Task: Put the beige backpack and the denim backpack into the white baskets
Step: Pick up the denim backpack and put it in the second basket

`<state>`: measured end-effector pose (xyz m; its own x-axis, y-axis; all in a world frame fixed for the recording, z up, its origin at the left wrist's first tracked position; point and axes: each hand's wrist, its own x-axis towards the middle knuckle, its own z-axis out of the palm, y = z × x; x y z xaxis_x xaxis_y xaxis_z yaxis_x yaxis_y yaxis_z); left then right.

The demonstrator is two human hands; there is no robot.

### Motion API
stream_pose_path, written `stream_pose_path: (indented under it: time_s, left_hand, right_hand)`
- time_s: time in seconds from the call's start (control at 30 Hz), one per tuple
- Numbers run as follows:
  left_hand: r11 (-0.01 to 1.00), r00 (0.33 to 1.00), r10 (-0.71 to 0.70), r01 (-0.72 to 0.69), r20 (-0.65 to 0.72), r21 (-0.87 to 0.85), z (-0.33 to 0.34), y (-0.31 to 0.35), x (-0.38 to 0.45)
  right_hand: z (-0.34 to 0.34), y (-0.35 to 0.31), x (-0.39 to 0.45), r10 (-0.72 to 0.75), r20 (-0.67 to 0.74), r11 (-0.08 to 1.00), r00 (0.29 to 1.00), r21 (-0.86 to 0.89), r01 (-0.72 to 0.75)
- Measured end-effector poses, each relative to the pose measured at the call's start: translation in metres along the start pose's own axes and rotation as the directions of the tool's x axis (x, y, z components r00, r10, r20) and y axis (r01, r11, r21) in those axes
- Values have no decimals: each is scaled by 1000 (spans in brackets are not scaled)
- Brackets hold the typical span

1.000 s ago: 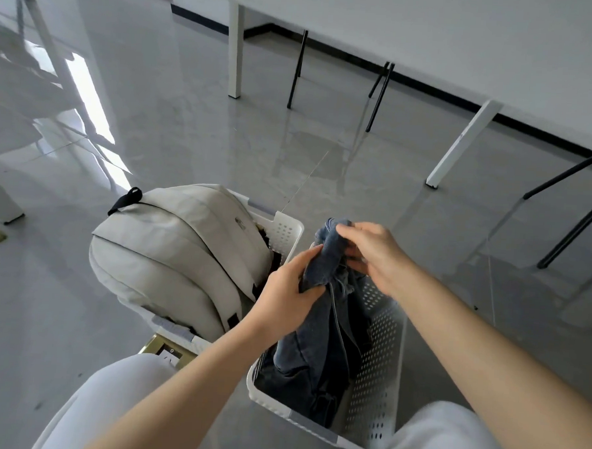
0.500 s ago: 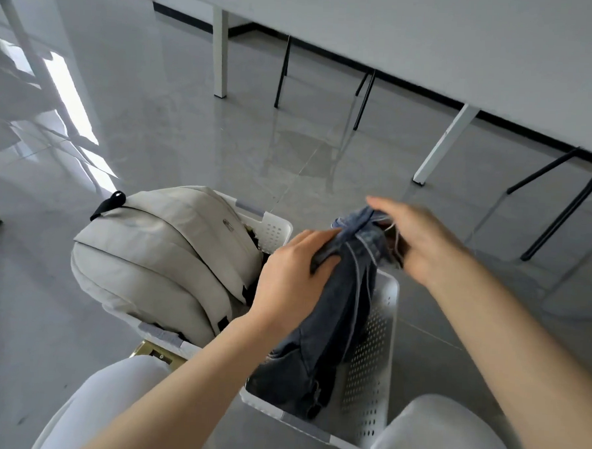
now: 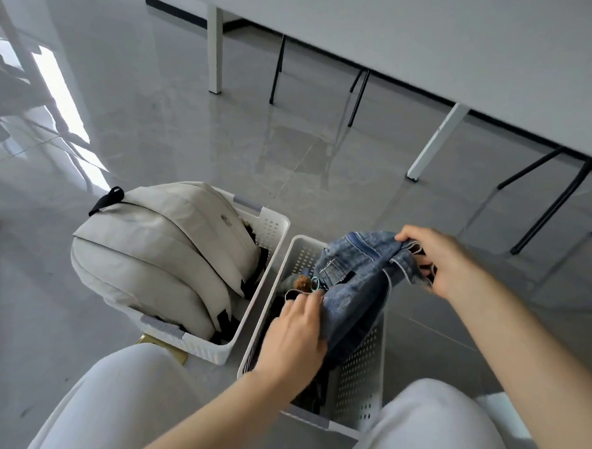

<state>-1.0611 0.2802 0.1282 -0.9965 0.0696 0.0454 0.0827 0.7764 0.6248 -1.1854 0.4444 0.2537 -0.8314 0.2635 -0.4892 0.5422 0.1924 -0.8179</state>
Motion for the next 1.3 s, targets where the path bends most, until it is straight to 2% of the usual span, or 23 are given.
stream_pose_path:
  time_s: [0.07, 0.17, 0.2, 0.23, 0.27, 0.3, 0.37, 0.4, 0.43, 0.5, 0.57, 0.77, 0.87, 0.93, 1.0, 1.03, 1.1, 1.13, 1.17, 1.2, 1.23, 1.27, 1.3]
  left_hand:
    - [995, 995, -94, 94, -25, 9, -7, -14, 6]
    - [980, 955, 173, -144, -240, 133, -14, -19, 0]
    - [937, 932, 314, -274, -179, 219, -13, -17, -4]
    - [898, 917, 399, -390, -1, 201, -9, -14, -6]
    - [908, 899, 374, -405, 229, 106, -9, -10, -5]
    - [949, 848, 298, -312, 439, -41, -13, -7, -1]
    - [927, 827, 122, 103, 549, -362, -16, -9, 17]
    - [865, 857, 5, 255, 515, -433, -14, -11, 31]
    - [832, 897, -94, 309, 432, -461, -10, -14, 45]
    - [904, 980, -158, 194, 124, -381, -4, -21, 75]
    - [955, 994, -107, 103, 1, -278, 2, -23, 101]
    - [953, 989, -42, 82, 140, -293, 6, -27, 152]
    - [816, 984, -166, 170, 58, -552, -5, -35, 165]
    - [861, 960, -276, 223, -50, -456, -4, -26, 163]
    - [910, 971, -240, 221, -11, -350, -7, -7, 149]
    - [860, 978, -190, 206, 83, -466, -14, 1, 140]
    - [540, 944, -12, 284, 330, -792, -30, 3, 124]
    - [368, 904, 116, 345, 411, -864, -38, -1, 115]
    - [307, 868, 231, 364, 439, -880, -45, -5, 107]
    - [356, 855, 271, 337, 442, -871, -50, -7, 101]
    - [472, 873, 235, 282, 428, -835, -54, -6, 95]
    - [613, 924, 138, 202, 355, -764, -56, -5, 92]
    - [698, 980, 48, 104, 192, -709, -58, -3, 92]
  right_hand:
    - [-5, 0, 5, 20, -10, 999, 1000, 35, -20]
    - [-9, 0, 8, 18, -59, 998, 998, 62, -14]
    - [-10, 0, 9, 10, -72, 998, 997, 55, -6]
    - [-10, 1, 9, 7, -73, 999, 997, 39, -4]
    - [-8, 1, 7, 5, -59, 1000, 998, 9, -5]
    - [-6, 2, 4, -2, -28, 1000, 1000, -31, 1]
    - [-2, 4, -1, -36, 46, 993, 998, -107, 40]
    - [-1, 5, -4, -56, 74, 988, 996, -138, 66]
    - [-1, 5, -5, -69, 93, 983, 993, -165, 84]
    - [-1, 4, -7, -77, 117, 976, 990, -193, 99]
    - [-1, 3, -8, -86, 142, 969, 986, -220, 116]
    - [-19, 5, -17, -127, 344, 872, 930, -408, 270]
    - [-17, 4, -17, -113, 352, 908, 929, -342, 240]
    - [-5, 3, -15, -90, 302, 952, 949, -253, 171]
    - [6, 0, -12, -65, 234, 978, 970, -176, 108]
    - [11, -4, -10, -60, 208, 986, 976, -140, 90]
    - [18, -13, -7, -71, 210, 996, 975, -47, 82]
    - [23, -18, -6, -93, 243, 995, 966, -7, 98]
    - [27, -22, -7, -122, 288, 992, 950, 9, 125]
    - [33, -26, -7, -158, 335, 985, 929, -15, 173]
    - [40, -30, -7, -189, 382, 972, 904, -58, 228]
    - [48, -32, -11, -200, 429, 958, 881, -103, 267]
    - [55, -35, -12, -209, 469, 936, 858, -158, 315]
